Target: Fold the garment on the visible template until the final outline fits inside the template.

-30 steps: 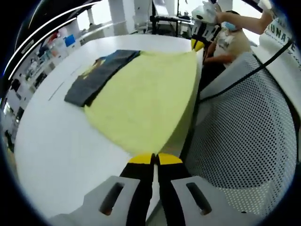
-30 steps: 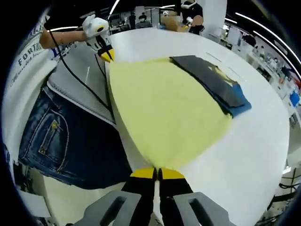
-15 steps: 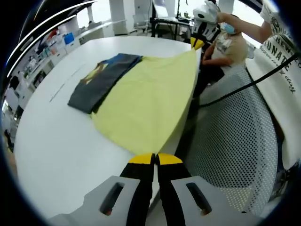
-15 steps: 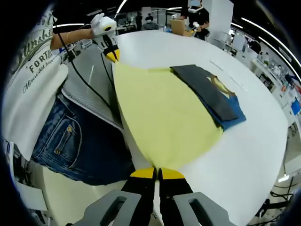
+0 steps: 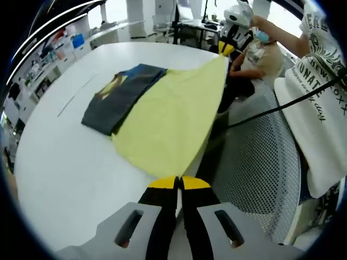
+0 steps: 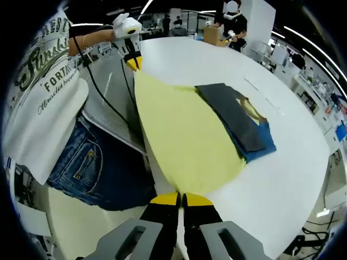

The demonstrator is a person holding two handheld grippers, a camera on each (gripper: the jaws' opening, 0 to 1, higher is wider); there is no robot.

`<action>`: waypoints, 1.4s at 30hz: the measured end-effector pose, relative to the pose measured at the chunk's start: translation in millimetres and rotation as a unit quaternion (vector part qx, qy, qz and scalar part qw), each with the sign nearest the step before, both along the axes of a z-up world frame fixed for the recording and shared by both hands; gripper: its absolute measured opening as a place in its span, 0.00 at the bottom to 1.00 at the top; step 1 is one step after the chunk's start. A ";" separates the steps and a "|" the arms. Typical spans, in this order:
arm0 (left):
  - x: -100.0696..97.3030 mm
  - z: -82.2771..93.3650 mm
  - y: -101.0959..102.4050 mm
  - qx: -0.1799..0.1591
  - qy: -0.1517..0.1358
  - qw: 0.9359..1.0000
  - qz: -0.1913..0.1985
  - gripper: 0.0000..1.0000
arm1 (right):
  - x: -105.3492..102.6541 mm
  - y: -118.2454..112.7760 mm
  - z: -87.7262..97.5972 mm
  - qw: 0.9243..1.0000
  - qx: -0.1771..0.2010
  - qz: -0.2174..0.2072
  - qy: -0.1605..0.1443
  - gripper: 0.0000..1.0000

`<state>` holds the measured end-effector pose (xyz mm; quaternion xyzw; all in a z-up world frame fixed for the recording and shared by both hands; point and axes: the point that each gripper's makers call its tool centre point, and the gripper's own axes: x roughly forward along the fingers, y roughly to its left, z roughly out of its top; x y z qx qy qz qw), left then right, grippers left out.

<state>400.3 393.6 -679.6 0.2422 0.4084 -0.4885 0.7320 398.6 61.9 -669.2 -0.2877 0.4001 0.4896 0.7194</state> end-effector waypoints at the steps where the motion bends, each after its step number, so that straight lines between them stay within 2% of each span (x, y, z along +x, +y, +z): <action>1: 0.4 1.3 0.1 0.001 0.000 1.000 0.000 0.00 | 0.8 0.3 2.9 1.000 -0.001 0.002 -0.002 0.00; 10: 8.9 23.9 -1.9 0.008 -0.022 1.000 -0.006 0.00 | 9.6 -4.1 12.3 1.000 -0.014 0.015 -0.023 0.00; 14: 21.4 35.8 -3.3 0.005 -0.046 0.999 -0.006 0.00 | 18.8 -5.4 17.4 0.999 -0.017 0.013 -0.039 0.00; 18: 33.3 42.1 -2.9 0.002 -0.055 0.998 0.004 0.00 | 29.2 -3.1 25.8 0.998 -0.016 0.012 -0.059 0.00; 28: 63.7 51.3 -4.1 -0.004 -0.077 0.997 0.015 0.00 | 63.7 -1.5 35.5 0.995 -0.021 0.006 -0.095 0.00; 36: 98.7 56.2 -3.4 -0.005 -0.115 0.993 0.025 0.00 | 98.6 -1.7 39.9 0.991 -0.024 -0.009 -0.132 0.00; 42: 120.5 58.9 -3.8 -0.004 -0.132 0.991 0.028 0.00 | 123.4 -3.2 42.8 0.987 -0.024 -0.022 -0.156 0.00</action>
